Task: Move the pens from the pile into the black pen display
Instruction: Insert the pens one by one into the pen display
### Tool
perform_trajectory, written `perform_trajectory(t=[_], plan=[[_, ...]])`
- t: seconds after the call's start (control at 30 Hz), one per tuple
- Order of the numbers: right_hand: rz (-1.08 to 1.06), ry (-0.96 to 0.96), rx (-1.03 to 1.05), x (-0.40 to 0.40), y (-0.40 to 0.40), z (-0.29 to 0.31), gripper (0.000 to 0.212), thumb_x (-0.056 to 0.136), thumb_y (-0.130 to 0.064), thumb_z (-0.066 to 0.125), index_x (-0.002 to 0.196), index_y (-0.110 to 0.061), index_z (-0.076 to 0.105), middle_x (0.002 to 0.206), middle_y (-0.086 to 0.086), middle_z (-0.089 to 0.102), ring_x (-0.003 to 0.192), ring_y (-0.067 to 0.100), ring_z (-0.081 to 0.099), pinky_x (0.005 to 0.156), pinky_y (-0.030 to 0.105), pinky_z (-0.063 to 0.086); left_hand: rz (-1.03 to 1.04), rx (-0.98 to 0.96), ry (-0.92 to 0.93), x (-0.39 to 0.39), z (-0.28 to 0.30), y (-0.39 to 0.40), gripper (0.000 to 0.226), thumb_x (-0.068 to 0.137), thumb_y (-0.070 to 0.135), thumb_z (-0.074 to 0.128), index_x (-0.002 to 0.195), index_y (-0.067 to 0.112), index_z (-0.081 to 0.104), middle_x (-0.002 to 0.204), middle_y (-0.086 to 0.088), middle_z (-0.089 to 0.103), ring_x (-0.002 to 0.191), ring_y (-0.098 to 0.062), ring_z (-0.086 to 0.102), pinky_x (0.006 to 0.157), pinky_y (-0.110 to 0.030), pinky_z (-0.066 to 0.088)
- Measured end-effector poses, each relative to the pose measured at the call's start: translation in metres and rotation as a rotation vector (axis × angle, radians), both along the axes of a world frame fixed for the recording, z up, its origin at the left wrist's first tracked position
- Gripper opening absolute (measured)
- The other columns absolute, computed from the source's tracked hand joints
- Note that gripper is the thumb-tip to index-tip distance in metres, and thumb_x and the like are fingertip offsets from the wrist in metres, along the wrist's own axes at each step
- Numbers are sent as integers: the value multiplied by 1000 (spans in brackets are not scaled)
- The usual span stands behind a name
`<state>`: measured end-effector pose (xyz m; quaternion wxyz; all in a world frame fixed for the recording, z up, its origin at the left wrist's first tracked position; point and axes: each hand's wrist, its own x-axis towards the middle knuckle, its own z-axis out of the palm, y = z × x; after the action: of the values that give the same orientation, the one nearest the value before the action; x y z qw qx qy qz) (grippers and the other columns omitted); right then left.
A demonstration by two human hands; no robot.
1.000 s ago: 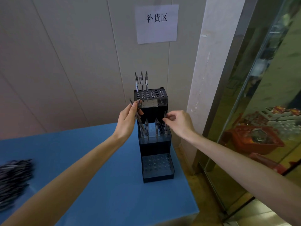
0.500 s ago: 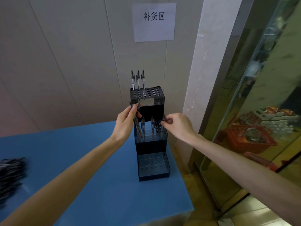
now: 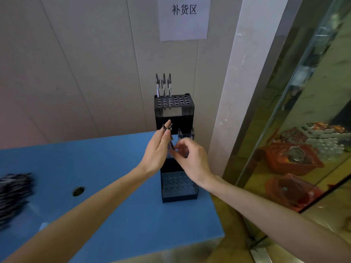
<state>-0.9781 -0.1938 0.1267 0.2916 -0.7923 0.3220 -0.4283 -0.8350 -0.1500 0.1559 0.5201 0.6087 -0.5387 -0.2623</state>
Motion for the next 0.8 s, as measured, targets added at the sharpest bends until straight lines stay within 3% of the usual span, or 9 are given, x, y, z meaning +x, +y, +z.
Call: perform_trajectory(t=[0.1,0.2,0.3,0.4,0.47,0.6,0.73,0.8], plan=[[21,71,68,-5,-6,-6,27,90,-40,76,107,-23,63,82,-12,60,68,8,58,62,33,53,-31,28,-12,-1,-6,7,43,111,37,31,154,38,36,110,13,58,99,12,53,85,-10,40],[92,163,-13,-6,-7,-19,20,90,-35,75,105,-22,73,99,-15,60,76,9,63,68,34,55,-61,85,21,-3,-17,10,42,111,38,33,153,39,37,107,3,55,91,3,54,86,-19,41],[62,74,192,-11,-7,-38,14,89,-25,78,101,-19,75,98,-11,69,82,10,67,75,35,58,-89,151,27,-4,-28,19,53,108,40,41,159,36,26,125,9,52,106,18,49,93,-13,37],[11,25,406,-24,-8,-61,12,90,-20,77,102,-20,76,90,-6,75,81,13,71,75,38,60,-65,181,0,1,-36,29,60,105,38,51,158,40,22,118,6,51,106,9,49,94,-14,38],[-4,24,447,-32,-9,-76,11,90,-16,77,100,-22,75,88,-4,76,81,17,72,73,42,60,-20,173,44,5,-42,34,50,108,28,47,156,33,33,119,3,55,106,5,52,95,-13,41],[-39,45,479,-35,-8,-91,13,88,-12,78,97,-20,74,88,-3,75,82,16,71,78,45,61,47,125,131,9,-55,47,34,110,12,40,138,15,57,108,2,69,94,0,63,80,-18,48],[-21,88,458,-27,-8,-98,9,87,-15,80,94,-18,74,86,-5,74,81,12,71,81,41,61,95,119,230,10,-65,56,27,106,8,50,129,11,63,112,0,75,93,-11,70,92,-36,56],[-21,112,436,-23,-8,-100,8,87,-18,80,91,-19,74,85,-6,74,80,11,71,79,38,61,123,91,258,10,-65,58,25,102,10,58,125,13,66,112,2,76,93,-12,71,90,-35,58]])
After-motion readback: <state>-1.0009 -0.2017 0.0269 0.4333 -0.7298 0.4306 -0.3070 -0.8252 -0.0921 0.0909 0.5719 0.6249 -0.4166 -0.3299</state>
